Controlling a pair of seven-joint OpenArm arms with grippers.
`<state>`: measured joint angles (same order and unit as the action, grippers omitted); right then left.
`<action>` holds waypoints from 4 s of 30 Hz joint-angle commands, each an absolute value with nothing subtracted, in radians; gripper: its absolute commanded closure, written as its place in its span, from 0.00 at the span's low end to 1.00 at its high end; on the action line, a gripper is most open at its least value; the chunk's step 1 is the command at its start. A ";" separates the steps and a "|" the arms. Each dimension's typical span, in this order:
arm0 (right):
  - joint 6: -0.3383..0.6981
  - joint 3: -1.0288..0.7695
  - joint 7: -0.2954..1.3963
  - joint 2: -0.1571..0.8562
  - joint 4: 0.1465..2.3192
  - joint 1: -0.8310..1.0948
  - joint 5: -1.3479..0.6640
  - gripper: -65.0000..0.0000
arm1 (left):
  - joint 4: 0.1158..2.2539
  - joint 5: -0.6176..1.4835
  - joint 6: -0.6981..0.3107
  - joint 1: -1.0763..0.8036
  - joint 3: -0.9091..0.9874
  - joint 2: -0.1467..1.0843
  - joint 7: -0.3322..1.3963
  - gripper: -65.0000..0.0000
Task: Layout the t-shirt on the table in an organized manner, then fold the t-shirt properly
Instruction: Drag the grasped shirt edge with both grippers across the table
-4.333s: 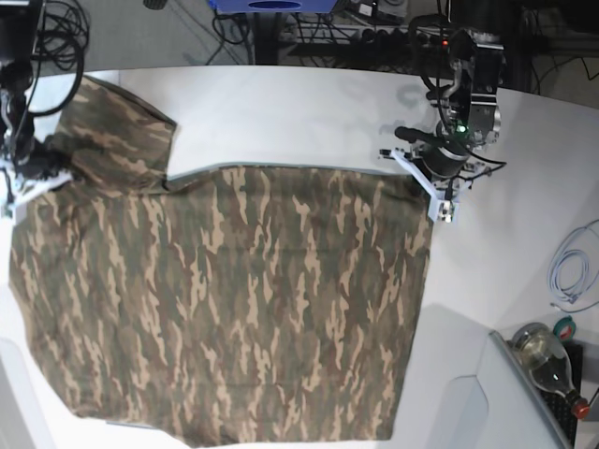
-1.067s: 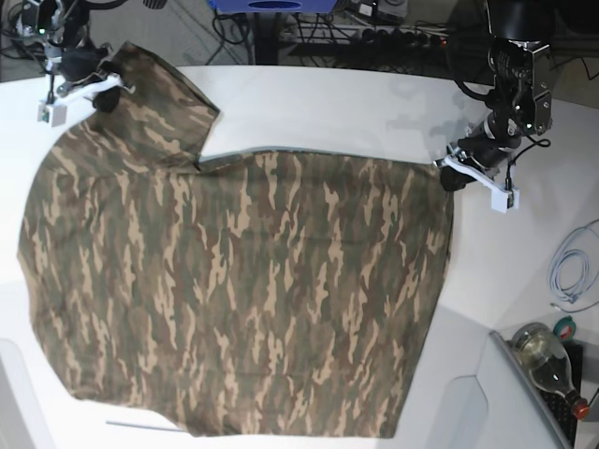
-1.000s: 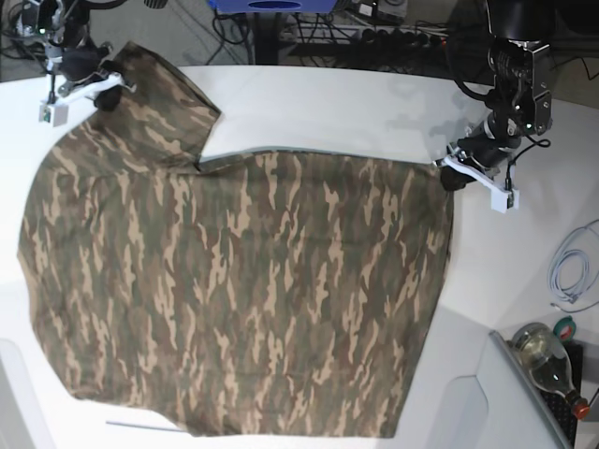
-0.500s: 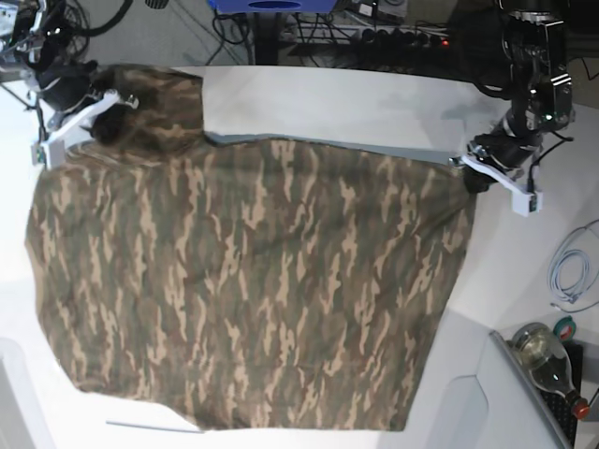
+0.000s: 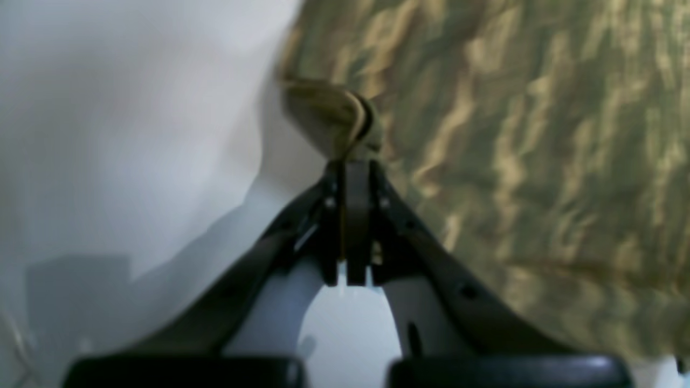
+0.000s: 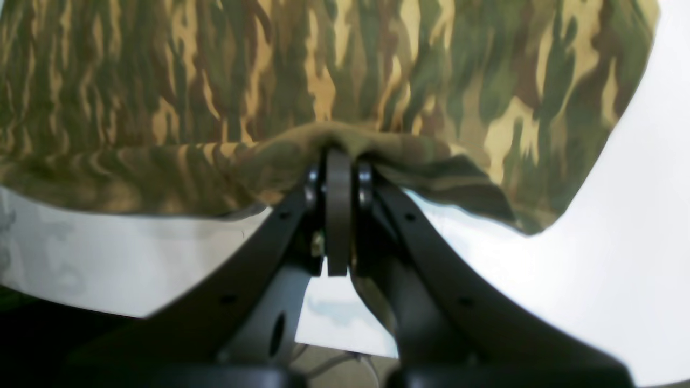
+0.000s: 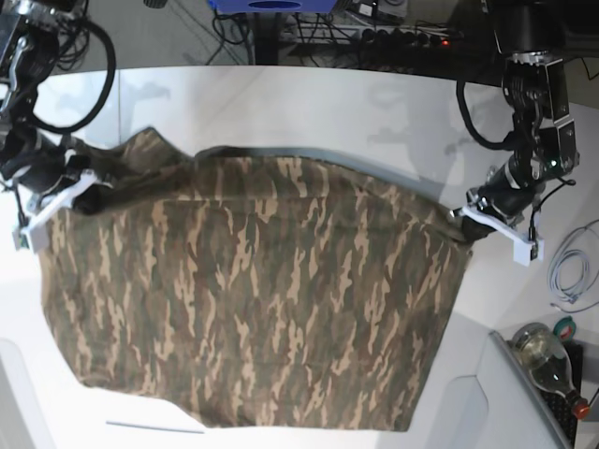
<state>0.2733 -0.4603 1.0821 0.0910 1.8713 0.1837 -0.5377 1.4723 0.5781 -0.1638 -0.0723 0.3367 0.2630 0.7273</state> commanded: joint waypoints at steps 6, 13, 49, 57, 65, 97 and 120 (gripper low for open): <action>0.200 -0.460 1.084 0.140 1.859 0.061 -0.545 1.00 | 1.408 0.582 -0.165 0.024 0.286 0.277 0.768 1.00; 0.197 -0.409 1.032 0.217 1.635 -0.062 -0.545 1.00 | 1.294 0.582 -0.165 0.128 0.202 0.275 0.768 1.00; 0.205 0.252 0.420 0.357 0.723 -0.535 -0.545 1.00 | 0.834 0.581 -0.018 0.377 -0.030 0.263 0.437 1.00; 0.205 0.263 0.410 0.357 0.722 -0.545 -0.545 1.00 | 0.753 0.581 0.008 0.375 -0.028 0.262 0.378 1.00; 0.205 0.263 0.395 0.357 0.725 -0.555 -0.545 1.00 | 0.754 0.585 0.010 0.375 -0.018 0.259 0.377 1.00; 0.205 0.263 0.389 0.328 0.727 -0.582 -0.545 1.00 | 0.754 0.587 0.010 0.375 0.116 0.243 0.378 1.00; 0.197 0.335 0.357 0.315 0.762 -0.598 -0.545 1.00 | 0.811 0.588 0.012 0.351 0.211 0.242 0.383 1.00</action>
